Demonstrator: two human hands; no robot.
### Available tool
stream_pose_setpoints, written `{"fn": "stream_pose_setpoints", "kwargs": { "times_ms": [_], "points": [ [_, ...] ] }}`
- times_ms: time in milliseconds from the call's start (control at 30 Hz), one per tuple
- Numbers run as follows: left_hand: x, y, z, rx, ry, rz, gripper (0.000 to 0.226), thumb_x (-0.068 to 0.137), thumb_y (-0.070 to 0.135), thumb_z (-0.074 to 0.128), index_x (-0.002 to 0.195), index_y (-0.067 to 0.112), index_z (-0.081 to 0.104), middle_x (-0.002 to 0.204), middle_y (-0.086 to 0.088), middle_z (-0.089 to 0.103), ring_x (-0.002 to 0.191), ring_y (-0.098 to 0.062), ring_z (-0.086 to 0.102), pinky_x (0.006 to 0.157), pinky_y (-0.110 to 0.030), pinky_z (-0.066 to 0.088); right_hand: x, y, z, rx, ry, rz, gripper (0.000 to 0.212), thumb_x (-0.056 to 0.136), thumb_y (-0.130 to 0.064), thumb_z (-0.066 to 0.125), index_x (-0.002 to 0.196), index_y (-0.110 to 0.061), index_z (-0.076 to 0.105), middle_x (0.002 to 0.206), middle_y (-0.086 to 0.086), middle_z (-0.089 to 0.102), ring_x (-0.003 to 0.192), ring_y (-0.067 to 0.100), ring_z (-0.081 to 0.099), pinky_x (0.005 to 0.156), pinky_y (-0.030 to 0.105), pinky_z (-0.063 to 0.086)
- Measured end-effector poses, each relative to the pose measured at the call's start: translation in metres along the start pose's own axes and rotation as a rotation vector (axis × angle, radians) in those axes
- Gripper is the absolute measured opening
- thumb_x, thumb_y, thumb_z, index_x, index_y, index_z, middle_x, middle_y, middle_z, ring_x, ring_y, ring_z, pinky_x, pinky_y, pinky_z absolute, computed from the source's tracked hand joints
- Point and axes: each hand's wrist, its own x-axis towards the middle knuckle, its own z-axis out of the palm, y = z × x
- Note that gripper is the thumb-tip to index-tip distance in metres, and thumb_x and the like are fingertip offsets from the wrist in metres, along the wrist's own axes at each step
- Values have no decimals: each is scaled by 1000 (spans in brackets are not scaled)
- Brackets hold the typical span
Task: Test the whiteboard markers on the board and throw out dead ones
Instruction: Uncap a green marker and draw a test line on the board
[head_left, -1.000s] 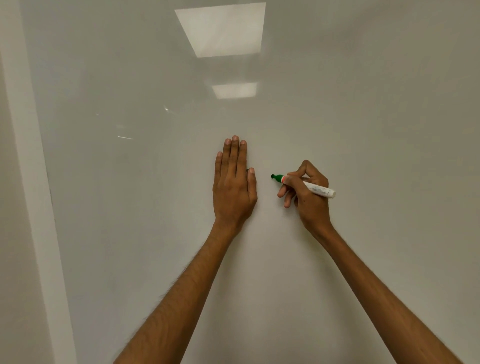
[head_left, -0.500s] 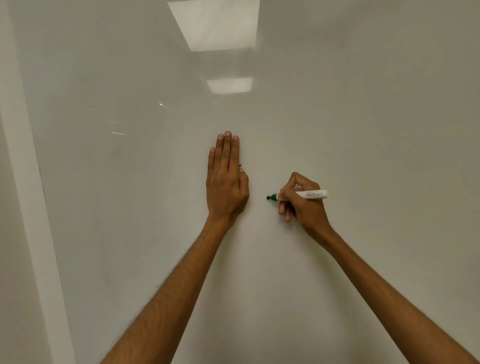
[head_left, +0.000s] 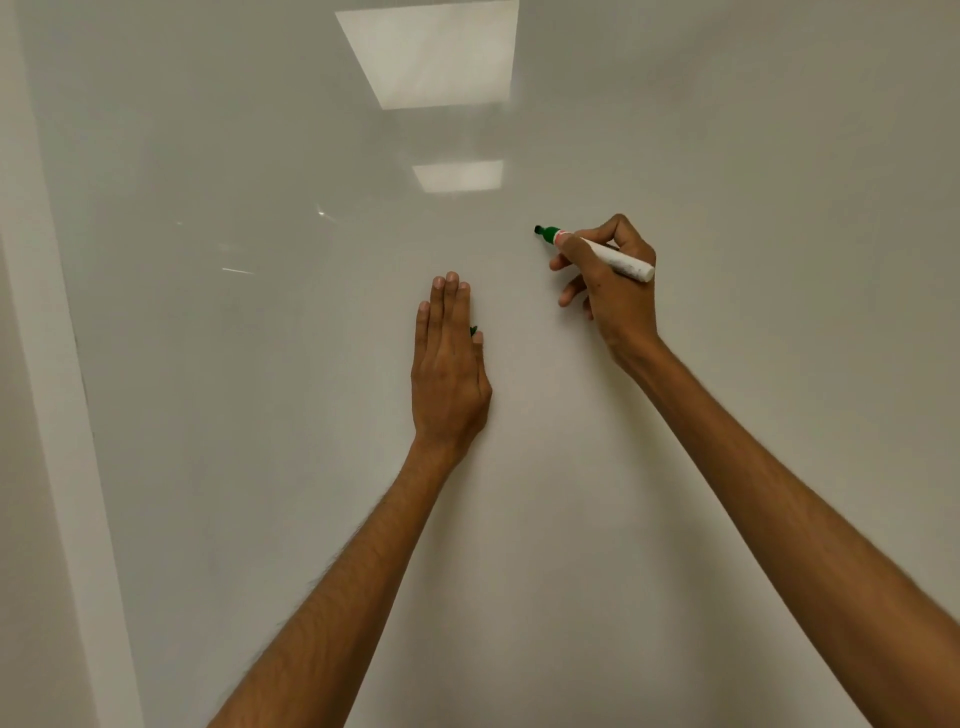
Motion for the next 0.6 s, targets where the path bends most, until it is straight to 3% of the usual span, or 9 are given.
{"fn": "stream_pose_setpoints", "kwargs": {
  "times_ms": [100,200,333,600],
  "points": [
    [-1,0,0,-10,4,-12,51,104,10,39,152,-2,26,160,-15,27,151,-24,18,125,-34,11,-11,12,2,-8,-49,-25,22,93,-11,66,81,0,51,79,18,71,47,30,58,41,19,39],
    [-1,0,1,-8,1,-13,50,105,12,40,151,-1,29,160,-15,27,151,-24,19,125,-34,11,-24,25,0,-37,-92,-52,25,93,-11,66,74,-7,49,75,17,69,46,33,57,45,24,43],
    [-4,1,2,-10,18,-15,46,104,10,44,147,-3,37,159,-16,31,150,-26,23,125,-36,14,-39,37,-6,18,-12,-18,26,90,-4,66,76,7,46,69,23,64,43,30,52,44,24,41],
    [-4,1,3,7,38,-6,36,105,13,43,137,-2,50,158,-17,33,149,-28,26,124,-38,18,-73,50,-10,-55,-55,-5,28,87,-2,65,68,-8,45,61,19,59,43,24,52,44,32,44]
  ]
}}
